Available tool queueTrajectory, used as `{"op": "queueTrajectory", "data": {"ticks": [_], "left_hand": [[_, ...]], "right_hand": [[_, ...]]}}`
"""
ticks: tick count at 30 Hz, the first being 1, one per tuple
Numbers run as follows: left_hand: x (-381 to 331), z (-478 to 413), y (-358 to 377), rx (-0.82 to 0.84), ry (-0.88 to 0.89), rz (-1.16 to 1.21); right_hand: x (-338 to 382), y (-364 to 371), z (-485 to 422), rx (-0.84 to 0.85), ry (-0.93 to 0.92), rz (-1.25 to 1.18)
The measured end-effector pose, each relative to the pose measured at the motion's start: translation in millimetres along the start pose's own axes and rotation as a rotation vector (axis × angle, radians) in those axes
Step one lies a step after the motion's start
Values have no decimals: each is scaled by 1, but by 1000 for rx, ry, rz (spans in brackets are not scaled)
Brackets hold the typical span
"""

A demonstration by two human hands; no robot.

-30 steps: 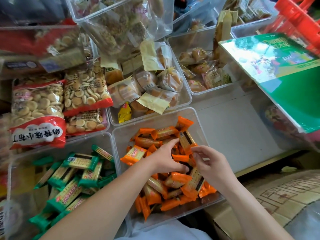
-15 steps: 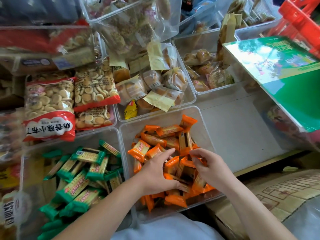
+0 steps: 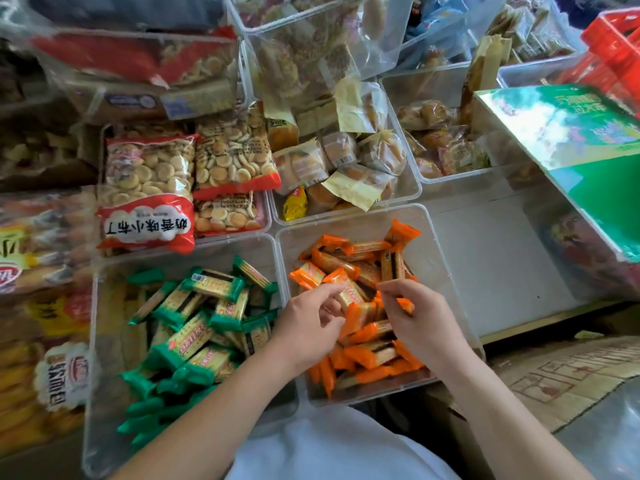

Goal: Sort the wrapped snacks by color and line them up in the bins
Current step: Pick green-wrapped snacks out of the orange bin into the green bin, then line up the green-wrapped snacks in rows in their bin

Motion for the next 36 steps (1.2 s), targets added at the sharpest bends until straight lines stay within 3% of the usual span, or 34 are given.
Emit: {"op": "queueTrajectory", "data": {"ticks": [2,9,22,29,36], "left_hand": [[9,4,-4,6,-7,10],[9,26,-20,17,12,21],[49,126,-38,-310,-99,57],[93,174,-100,-402,-135,-137],[148,192,-178,-397,-29,-173]], "right_hand": [[13,2,7,-68,-54,8],[31,21,29,-1,46,-45],[72,61,88,207,-241,114],[123,117,130,283,-363,203],[190,212,138,254,-259,236]]}}
Point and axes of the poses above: each hand's wrist, its own z-axis away from the middle knuckle, its own y-axis out of the palm, x = y × z, the point moved 8 cm from there along -z, towards the middle knuckle, and after that the axes turned 3 degrees about -x, right-handed, at the moved point
